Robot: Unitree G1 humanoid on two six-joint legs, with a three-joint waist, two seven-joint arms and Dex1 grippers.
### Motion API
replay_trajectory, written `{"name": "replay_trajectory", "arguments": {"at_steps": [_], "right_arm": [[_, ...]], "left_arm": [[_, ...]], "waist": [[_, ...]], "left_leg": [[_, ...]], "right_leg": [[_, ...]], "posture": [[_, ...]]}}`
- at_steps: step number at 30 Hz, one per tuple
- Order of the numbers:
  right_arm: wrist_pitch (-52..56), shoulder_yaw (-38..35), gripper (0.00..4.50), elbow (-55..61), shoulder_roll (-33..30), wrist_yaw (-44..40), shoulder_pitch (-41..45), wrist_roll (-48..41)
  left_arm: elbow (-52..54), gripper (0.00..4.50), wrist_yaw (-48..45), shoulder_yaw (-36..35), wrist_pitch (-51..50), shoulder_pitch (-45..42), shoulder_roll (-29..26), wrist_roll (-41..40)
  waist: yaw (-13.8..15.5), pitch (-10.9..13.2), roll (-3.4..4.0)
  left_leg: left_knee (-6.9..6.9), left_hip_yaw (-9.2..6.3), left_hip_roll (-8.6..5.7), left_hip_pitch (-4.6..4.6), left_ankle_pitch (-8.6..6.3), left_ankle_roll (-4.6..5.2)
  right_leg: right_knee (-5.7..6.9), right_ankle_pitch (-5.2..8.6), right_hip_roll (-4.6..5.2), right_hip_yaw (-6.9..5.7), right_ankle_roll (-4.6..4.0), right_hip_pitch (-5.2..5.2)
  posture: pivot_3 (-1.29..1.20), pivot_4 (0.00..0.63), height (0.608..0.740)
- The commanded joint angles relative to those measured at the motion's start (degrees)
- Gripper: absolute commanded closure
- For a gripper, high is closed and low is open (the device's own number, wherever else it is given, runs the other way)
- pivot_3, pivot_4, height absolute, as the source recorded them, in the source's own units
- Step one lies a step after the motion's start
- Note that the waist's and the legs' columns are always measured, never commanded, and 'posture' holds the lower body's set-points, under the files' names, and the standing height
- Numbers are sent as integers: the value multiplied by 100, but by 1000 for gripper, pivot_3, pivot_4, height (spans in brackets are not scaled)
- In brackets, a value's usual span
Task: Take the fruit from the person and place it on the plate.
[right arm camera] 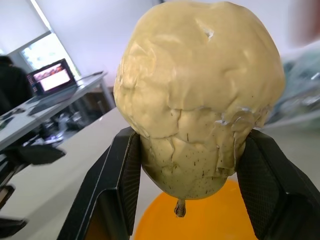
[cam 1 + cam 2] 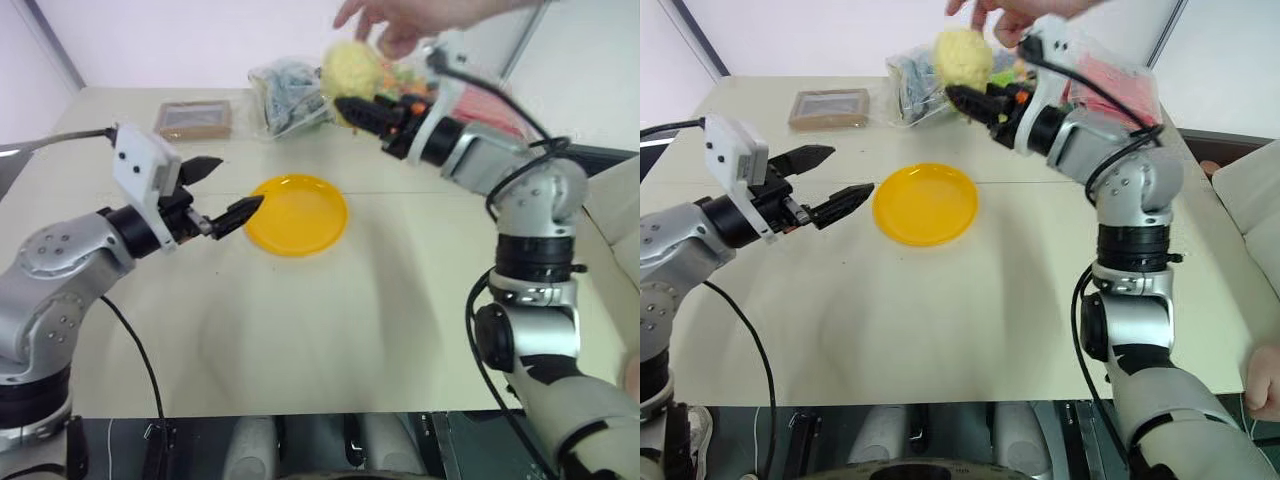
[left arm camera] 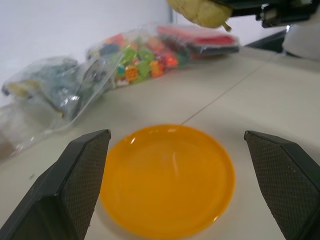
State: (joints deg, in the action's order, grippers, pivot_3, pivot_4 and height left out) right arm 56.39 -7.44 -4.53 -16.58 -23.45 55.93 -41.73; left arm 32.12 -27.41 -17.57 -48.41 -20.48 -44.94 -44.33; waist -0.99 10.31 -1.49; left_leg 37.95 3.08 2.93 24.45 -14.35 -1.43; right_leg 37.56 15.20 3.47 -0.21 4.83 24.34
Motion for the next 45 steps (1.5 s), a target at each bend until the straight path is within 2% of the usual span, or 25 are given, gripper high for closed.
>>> {"name": "replay_trajectory", "arguments": {"at_steps": [1,7,14,20,24,26,28,29,32,37,40,45], "right_arm": [[8,335,2390,226,292,48,-31,115],[-673,1125,2390,-500,706,-52,-225,1006],[-1727,1775,2390,-1612,785,-305,-363,2105],[-2111,1794,2390,-2152,893,-388,-341,2544],[-2108,1713,2390,-2032,899,-505,-411,2626],[-2065,1689,1342,-1879,856,-600,-459,2611],[-1928,1716,478,-1515,721,-844,-572,2537],[-1839,1703,32,-1284,611,-971,-618,2494],[-1618,1562,32,-830,307,-1186,-668,2401],[-1580,1205,32,371,-704,-2181,-946,1930],[-1697,760,32,1324,-1818,-3178,-1495,1501],[-1379,15,32,1728,-2920,-3687,-1943,968]], "left_arm": [[-23,0,184,-454,-172,27,-86,-137],[123,0,173,-694,-362,522,-339,-124],[174,0,192,-734,-321,847,-333,-46],[245,0,153,-586,-296,893,-386,58],[215,0,111,-512,-273,845,-387,98],[188,0,91,-470,-248,814,-373,101],[164,0,64,-384,-207,775,-360,134],[153,0,45,-343,-191,745,-337,125],[133,0,-5,-274,-166,683,-292,118],[147,0,-94,-238,-152,656,-311,110],[138,0,-171,-354,-162,604,-357,28],[131,0,-271,-449,-145,614,-427,16]], "waist": [[4,0,0],[25,0,0],[-4,0,0],[-7,0,0],[-3,1,1],[-1,0,1],[7,1,1],[10,1,1],[19,1,1],[31,2,2],[65,3,3],[-9,4,4]], "left_leg": [[0,1,-1,0,0,0],[0,2,-2,2,0,0],[-1,4,-4,2,0,0],[-2,5,-4,2,0,-1],[-2,4,-4,2,0,-1],[-3,4,-4,2,0,-1],[-3,4,-4,2,0,-1],[-3,4,-4,3,0,-1],[-2,4,-4,2,0,-1],[-3,5,-6,3,0,-1],[-5,4,-6,3,-1,-1],[-5,7,-5,-4,-1,0]], "right_leg": [[0,0,2,0,0,0],[-1,0,4,-1,0,2],[-2,0,7,-1,0,3],[-2,0,7,-1,0,3],[-2,0,7,-1,0,3],[-2,0,8,-1,0,3],[-2,0,8,-1,0,3],[-2,0,8,-1,0,3],[-2,0,9,-1,0,3],[-4,0,9,-1,0,3],[-12,0,9,-2,0,0],[-17,1,7,2,-1,-2]], "posture": [[0,150,731],[0,150,731],[0,150,731],[0,150,731],[0,150,731],[0,150,731],[0,150,731],[0,150,731],[0,150,731],[0,150,731],[0,150,731],[0,150,731]]}}
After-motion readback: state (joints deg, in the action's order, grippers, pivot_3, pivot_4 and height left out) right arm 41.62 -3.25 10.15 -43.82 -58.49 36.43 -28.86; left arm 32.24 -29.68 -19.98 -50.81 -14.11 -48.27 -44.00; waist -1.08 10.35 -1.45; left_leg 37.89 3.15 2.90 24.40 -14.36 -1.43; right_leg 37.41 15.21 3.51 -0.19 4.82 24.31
